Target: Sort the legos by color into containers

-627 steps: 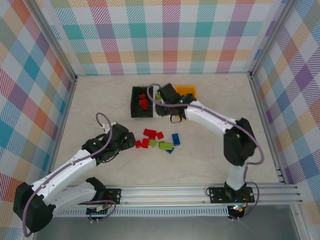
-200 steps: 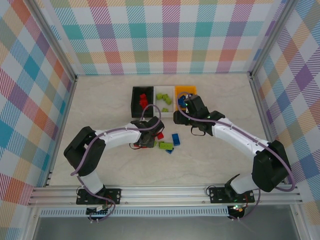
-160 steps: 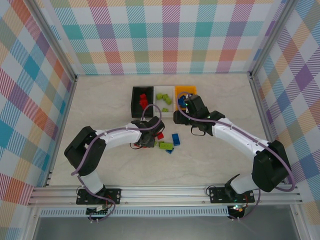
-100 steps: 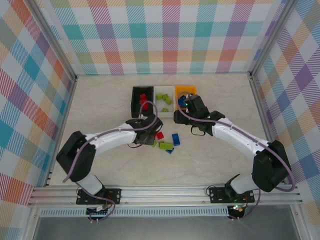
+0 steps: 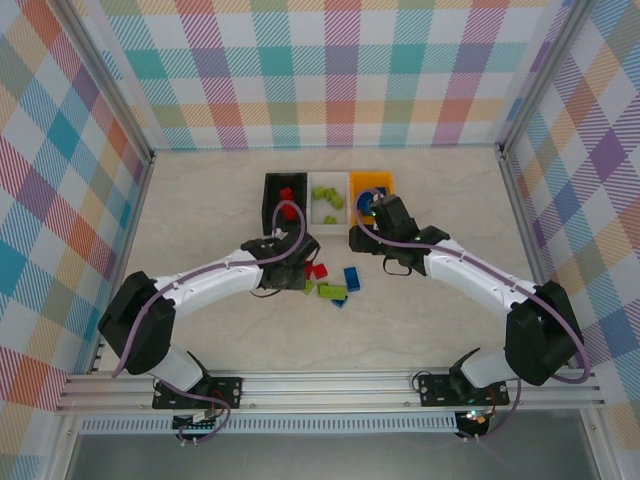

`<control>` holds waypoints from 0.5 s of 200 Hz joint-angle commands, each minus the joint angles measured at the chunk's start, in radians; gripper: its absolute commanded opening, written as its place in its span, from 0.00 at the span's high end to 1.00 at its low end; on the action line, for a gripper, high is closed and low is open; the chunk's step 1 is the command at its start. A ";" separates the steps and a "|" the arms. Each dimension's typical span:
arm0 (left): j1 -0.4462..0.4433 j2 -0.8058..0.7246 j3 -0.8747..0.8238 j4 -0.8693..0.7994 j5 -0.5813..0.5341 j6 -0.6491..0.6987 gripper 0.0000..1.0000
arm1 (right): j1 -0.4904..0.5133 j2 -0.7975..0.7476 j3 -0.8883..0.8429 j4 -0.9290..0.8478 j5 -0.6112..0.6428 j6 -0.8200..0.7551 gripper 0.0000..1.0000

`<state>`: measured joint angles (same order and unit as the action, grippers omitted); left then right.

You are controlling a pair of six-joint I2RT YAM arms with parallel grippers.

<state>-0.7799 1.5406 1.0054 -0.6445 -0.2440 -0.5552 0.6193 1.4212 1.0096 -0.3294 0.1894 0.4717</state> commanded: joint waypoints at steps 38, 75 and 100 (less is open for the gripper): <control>0.006 0.016 -0.082 0.028 0.038 -0.038 0.63 | 0.000 -0.019 -0.004 0.035 -0.010 0.015 0.35; 0.004 0.032 -0.094 0.042 0.041 -0.039 0.55 | 0.000 -0.027 -0.010 0.033 -0.006 0.017 0.35; 0.004 0.030 -0.097 0.041 0.034 -0.039 0.50 | 0.000 -0.030 -0.011 0.032 -0.005 0.018 0.35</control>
<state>-0.7799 1.5650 0.9245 -0.6010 -0.2096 -0.5869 0.6193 1.4166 1.0092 -0.3233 0.1898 0.4828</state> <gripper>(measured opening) 0.492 0.650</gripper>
